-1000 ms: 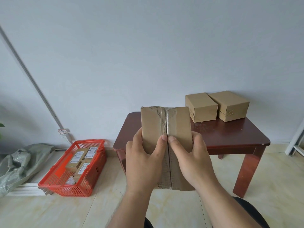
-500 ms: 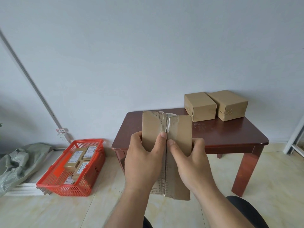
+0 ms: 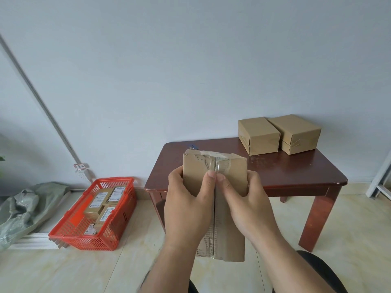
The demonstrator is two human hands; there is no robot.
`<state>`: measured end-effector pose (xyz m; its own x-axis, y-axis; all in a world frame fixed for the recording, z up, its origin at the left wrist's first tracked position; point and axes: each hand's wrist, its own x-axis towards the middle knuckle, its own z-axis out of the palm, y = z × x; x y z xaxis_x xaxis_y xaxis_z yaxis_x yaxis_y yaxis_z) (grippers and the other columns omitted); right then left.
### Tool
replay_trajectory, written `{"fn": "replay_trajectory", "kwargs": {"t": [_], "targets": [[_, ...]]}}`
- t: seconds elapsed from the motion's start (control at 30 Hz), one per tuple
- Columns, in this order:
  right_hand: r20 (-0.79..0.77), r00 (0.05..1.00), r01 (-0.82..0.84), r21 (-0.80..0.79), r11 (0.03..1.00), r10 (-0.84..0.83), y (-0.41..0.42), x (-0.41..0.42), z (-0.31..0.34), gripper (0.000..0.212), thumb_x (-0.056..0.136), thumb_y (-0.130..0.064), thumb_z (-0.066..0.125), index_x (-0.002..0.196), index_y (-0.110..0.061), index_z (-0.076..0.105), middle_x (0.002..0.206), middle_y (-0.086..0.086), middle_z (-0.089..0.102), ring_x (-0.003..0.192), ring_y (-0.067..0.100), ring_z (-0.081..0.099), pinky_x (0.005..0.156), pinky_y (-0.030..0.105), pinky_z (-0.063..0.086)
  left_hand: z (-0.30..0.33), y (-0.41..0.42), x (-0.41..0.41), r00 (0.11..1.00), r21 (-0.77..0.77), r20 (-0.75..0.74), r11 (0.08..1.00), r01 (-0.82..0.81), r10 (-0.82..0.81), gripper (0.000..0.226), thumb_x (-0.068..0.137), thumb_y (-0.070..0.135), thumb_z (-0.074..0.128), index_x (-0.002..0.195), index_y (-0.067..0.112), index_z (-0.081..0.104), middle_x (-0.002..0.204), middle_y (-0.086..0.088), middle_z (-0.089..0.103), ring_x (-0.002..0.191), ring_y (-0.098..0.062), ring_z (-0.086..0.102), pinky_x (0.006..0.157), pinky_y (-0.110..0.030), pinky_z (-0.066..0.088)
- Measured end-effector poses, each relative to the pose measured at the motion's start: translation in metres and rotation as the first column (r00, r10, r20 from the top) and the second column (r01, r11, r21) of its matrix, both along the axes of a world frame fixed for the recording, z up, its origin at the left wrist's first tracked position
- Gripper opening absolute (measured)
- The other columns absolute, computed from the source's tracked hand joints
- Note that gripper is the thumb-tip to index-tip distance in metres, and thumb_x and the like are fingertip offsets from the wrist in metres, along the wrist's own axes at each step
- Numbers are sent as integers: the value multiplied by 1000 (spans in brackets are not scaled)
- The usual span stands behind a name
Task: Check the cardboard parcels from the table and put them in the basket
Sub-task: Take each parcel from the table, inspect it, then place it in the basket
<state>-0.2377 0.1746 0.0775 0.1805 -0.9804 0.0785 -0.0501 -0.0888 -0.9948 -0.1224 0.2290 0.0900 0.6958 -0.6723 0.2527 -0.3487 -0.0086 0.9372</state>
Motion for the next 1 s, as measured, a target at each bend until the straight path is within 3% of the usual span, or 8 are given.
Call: {"fn": "replay_trajectory", "kwargs": {"t": [0.23, 0.33, 0.47, 0.77, 0.9, 1.0], "targets": [[-9, 999, 32, -12, 999, -32, 3, 4, -1, 44, 83, -64, 75, 108, -36, 52, 107, -15, 71, 94, -3, 68, 75, 26, 51, -4, 1, -2, 1000, -16, -19, 1000, 3, -3, 45, 88, 57, 74, 125, 36, 58, 110, 21, 72, 100, 4, 69, 92, -40, 59], [5, 999, 50, 16, 999, -50, 0, 4, 2, 48, 83, -69, 71, 109, -34, 52, 107, -16, 69, 96, -1, 66, 78, 30, 53, -8, 2, -6, 1000, -11, -13, 1000, 14, -14, 47, 89, 53, 74, 131, 40, 56, 115, 23, 71, 105, 5, 67, 95, -38, 58], [8, 999, 47, 55, 997, -48, -1, 3, 9, 56, 80, -75, 69, 110, -30, 53, 105, -17, 67, 92, -4, 63, 70, 25, 47, -14, 5, -8, 999, -8, 0, 999, 32, -32, 49, 91, 51, 75, 135, 43, 55, 121, 25, 69, 113, 4, 66, 99, -37, 56], [61, 998, 26, 34, 999, -28, 11, 4, 5, 65, 64, -78, 71, 107, -32, 54, 100, -15, 73, 83, -11, 67, 72, 25, 51, -2, 0, -6, 996, -94, -86, 995, 19, -27, 58, 83, 67, 66, 127, 29, 58, 117, 16, 71, 110, 3, 65, 96, -29, 54], [92, 996, 1, 76, 997, -8, 5, 5, 3, 56, 78, -68, 75, 112, -30, 52, 105, -15, 71, 81, -16, 64, 64, 14, 47, -11, 2, -10, 992, -67, -128, 998, 11, -20, 45, 87, 60, 72, 119, 31, 59, 112, 9, 71, 106, -10, 68, 93, -36, 56], [118, 993, -5, 111, 994, -8, -1, 5, 2, 48, 84, -58, 79, 113, -29, 53, 104, -15, 72, 78, -15, 65, 57, 11, 46, -15, 4, -15, 987, -55, -158, 998, 23, -31, 42, 87, 54, 74, 120, 35, 56, 103, 9, 71, 96, -9, 68, 82, -29, 54]]}}
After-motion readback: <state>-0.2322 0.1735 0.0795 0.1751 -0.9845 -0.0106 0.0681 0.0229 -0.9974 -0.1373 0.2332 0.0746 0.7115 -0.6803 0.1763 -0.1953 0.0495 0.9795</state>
